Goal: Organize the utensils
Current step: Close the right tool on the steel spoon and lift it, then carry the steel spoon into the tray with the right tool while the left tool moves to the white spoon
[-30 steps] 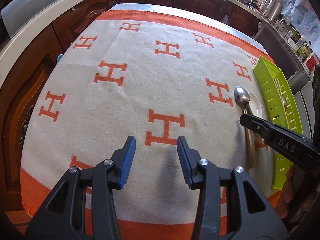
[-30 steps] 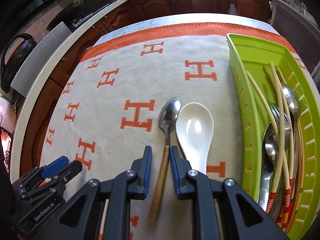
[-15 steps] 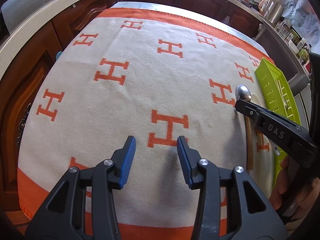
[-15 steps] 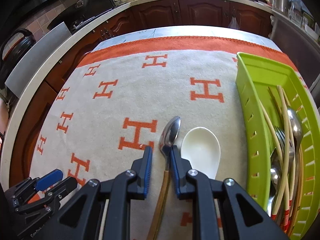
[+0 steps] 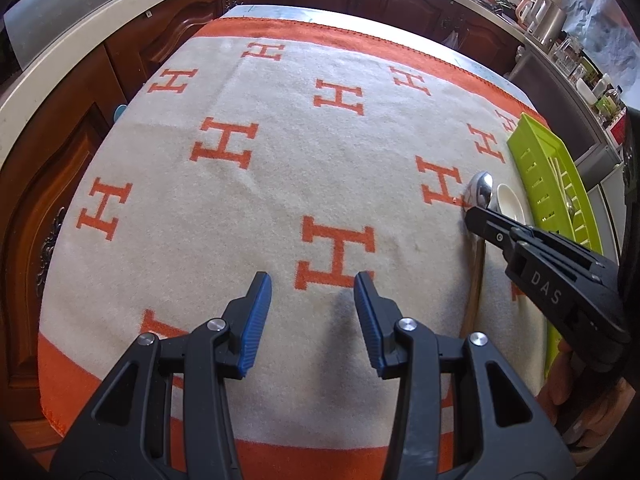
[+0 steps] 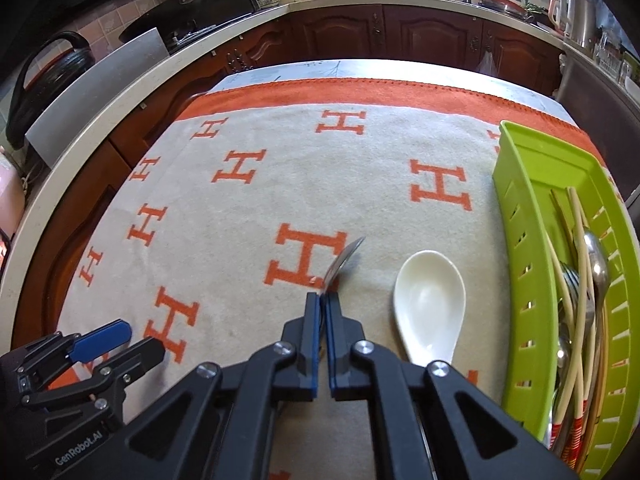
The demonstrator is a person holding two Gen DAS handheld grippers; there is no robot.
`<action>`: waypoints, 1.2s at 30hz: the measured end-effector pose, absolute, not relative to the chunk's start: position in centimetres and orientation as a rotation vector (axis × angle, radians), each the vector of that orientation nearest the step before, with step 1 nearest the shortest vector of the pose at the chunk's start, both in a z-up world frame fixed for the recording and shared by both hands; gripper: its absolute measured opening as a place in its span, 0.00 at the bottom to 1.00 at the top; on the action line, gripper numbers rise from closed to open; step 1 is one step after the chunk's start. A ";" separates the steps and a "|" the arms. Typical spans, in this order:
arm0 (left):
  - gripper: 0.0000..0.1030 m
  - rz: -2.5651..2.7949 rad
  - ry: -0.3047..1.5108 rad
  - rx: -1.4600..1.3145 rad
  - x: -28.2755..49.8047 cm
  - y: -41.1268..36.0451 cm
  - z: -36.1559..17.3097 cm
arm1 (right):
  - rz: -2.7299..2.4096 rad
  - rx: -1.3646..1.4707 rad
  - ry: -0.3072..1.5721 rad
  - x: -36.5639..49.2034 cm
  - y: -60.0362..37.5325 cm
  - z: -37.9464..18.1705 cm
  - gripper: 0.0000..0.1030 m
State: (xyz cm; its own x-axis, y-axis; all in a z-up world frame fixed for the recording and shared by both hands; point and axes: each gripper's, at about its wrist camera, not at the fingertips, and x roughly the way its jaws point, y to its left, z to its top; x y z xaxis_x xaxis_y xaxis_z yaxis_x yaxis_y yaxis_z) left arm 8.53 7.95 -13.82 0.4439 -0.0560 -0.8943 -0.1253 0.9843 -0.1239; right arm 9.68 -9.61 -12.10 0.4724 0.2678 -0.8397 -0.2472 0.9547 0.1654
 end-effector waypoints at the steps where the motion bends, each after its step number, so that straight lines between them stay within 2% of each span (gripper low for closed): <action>1: 0.39 0.043 1.110 -0.179 8.5 7.9 -13.7 | 0.322 0.025 1.028 9.5 -9.6 -12.0 0.02; 24: 0.39 -0.001 1.080 -0.097 6.1 3.4 -10.9 | 0.391 0.076 0.865 4.1 -15.8 -5.7 0.02; 36: 0.39 -0.133 1.143 -0.184 10.1 -1.2 -11.4 | 0.256 0.027 0.836 4.8 -23.6 -4.3 0.02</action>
